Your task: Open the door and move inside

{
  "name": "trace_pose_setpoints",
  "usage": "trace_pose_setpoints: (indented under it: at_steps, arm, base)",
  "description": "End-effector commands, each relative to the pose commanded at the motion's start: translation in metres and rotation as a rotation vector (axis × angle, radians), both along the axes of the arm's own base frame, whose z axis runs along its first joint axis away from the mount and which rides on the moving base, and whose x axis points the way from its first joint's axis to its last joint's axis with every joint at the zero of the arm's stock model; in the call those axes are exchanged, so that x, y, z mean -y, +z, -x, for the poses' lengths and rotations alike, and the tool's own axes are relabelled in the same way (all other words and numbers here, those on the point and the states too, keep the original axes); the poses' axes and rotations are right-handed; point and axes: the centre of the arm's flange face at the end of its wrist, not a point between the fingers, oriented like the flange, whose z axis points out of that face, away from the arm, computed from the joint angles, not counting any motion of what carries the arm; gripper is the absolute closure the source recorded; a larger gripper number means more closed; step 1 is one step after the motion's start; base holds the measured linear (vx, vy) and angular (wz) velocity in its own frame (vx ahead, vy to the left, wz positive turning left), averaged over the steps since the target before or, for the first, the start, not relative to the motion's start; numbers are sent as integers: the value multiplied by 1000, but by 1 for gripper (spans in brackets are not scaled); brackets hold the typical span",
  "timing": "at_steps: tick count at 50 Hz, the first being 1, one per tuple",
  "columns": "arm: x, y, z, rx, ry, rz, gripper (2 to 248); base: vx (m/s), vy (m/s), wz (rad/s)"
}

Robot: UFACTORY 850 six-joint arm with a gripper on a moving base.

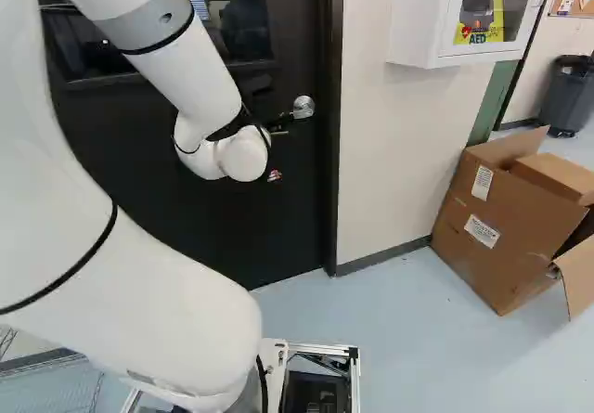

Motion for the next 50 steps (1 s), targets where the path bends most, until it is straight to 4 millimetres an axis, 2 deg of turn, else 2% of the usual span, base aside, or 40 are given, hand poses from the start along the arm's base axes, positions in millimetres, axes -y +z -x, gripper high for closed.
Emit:
trace_pose_setpoints:
  at_steps: [25,38,50]
  arm:
    - [10,25,-42,48,-16,4,3]
    - [10,27,-53,49,-15,4,3]
    - [11,17,-61,28,-14,2,3]
  base:
    - [0,0,0]
    - [0,0,0]
    - [0,0,0]
